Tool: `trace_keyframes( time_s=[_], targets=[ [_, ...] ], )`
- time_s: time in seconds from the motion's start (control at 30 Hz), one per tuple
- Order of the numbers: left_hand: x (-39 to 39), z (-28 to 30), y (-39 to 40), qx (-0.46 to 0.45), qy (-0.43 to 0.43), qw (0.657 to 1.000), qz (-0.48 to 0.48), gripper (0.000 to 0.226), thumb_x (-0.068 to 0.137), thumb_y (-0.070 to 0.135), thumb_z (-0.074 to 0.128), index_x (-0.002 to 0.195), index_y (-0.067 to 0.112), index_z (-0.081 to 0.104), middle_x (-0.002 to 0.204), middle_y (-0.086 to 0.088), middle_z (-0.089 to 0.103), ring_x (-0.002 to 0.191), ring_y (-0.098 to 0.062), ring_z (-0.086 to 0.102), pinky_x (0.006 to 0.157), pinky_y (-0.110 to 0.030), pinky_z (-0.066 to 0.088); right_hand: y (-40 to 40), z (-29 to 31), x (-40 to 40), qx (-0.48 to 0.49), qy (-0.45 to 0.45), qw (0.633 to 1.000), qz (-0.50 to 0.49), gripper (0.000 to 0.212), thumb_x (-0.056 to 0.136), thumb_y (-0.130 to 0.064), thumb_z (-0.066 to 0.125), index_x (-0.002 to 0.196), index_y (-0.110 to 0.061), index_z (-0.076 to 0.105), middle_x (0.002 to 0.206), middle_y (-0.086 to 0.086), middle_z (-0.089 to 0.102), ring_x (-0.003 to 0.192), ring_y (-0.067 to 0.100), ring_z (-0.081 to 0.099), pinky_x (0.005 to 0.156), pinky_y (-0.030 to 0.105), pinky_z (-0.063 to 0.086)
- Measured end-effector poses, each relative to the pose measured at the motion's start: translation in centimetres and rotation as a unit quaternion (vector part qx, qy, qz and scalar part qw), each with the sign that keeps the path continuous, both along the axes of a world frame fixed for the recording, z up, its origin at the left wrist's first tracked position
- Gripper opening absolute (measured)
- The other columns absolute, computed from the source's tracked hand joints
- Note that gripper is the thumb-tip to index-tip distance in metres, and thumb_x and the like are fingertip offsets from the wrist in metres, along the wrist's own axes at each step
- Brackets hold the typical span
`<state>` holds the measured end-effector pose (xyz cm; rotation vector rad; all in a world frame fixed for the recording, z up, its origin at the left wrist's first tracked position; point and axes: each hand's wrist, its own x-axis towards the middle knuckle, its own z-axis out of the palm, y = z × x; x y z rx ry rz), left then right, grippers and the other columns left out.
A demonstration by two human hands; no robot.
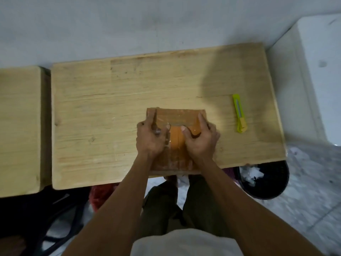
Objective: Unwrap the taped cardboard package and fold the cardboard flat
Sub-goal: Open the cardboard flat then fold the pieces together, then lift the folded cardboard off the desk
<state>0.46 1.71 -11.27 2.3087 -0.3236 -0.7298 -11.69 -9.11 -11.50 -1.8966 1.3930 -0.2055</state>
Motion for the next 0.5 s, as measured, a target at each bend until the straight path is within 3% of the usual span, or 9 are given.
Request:
trace_keyframes(
  time_s=[0.07,0.13,0.17,0.27,0.3,0.4,0.5],
  targets=[
    [-0.6,0.6,0.6,-0.028,0.009,1.0,-0.008,0.071,0.076,0.062,0.07,0.14,0.046,0.045,0.112,0.001,0.068,0.088,-0.016,0.07,0.082,-0.035,0.061,-0.1,1.0,-1.0,0.016,-0.007,1.0,0.002,0.079,0.08,-0.055,0.07,0.149,-0.03,0.04,0.142,0.011,0.05,0.131,0.033,0.042,0.107,0.037,0.033],
    [-1.5,1.6,0.8,-0.056,0.014,0.998,0.006,0.071,0.078,0.044,0.079,0.143,0.034,0.051,0.107,0.006,0.071,0.087,-0.011,0.07,0.075,-0.012,0.056,-0.2,2.4,-2.2,0.05,-0.028,0.998,0.015,0.081,0.081,-0.053,0.071,0.151,-0.034,0.034,0.141,0.008,0.05,0.13,0.027,0.047,0.101,0.025,0.033],
    [-2.0,2.1,0.8,-0.068,0.012,0.998,0.012,0.071,0.078,0.039,0.081,0.142,0.03,0.052,0.106,0.006,0.071,0.086,-0.01,0.07,0.074,-0.011,0.055,-0.2,3.2,-3.0,0.061,-0.027,0.997,0.027,0.081,0.082,-0.054,0.069,0.151,-0.038,0.03,0.139,0.007,0.047,0.127,0.027,0.048,0.1,0.026,0.036],
    [-3.6,3.3,-0.3,-0.083,0.026,0.996,-0.006,0.075,0.073,0.045,0.082,0.141,0.037,0.052,0.106,-0.004,0.071,0.085,-0.016,0.073,0.078,-0.036,0.062,-0.4,5.2,-5.8,0.052,0.005,0.998,0.033,0.08,0.083,-0.061,0.063,0.151,-0.049,0.022,0.13,0.006,0.043,0.12,0.032,0.052,0.098,0.039,0.045],
    [-4.2,3.8,-1.0,-0.08,0.025,0.996,-0.034,0.078,0.072,0.048,0.082,0.142,0.04,0.049,0.111,-0.004,0.067,0.09,-0.017,0.071,0.083,-0.038,0.061,-0.6,5.7,-6.9,0.044,0.009,0.999,0.021,0.079,0.084,-0.062,0.062,0.15,-0.049,0.021,0.128,0.006,0.043,0.117,0.032,0.053,0.096,0.04,0.046],
    [-6.7,5.8,-3.0,-0.064,0.03,0.987,-0.147,0.088,0.073,0.043,0.084,0.147,0.044,0.038,0.125,0.002,0.044,0.099,-0.015,0.061,0.09,-0.036,0.056,-2.0,6.9,-10.2,0.016,-0.012,0.999,-0.033,0.078,0.084,-0.062,0.063,0.15,-0.047,0.025,0.125,0.006,0.044,0.111,0.029,0.058,0.089,0.035,0.049],
    [-9.9,7.4,-5.1,-0.061,0.017,0.973,-0.222,0.086,0.075,0.044,0.082,0.147,0.047,0.034,0.13,0.004,0.037,0.086,-0.005,0.056,0.092,-0.034,0.054,-3.6,7.9,-14.1,-0.001,-0.007,0.997,-0.071,0.08,0.083,-0.062,0.064,0.151,-0.046,0.025,0.127,0.008,0.047,0.112,0.027,0.058,0.09,0.032,0.048]
  ],
)
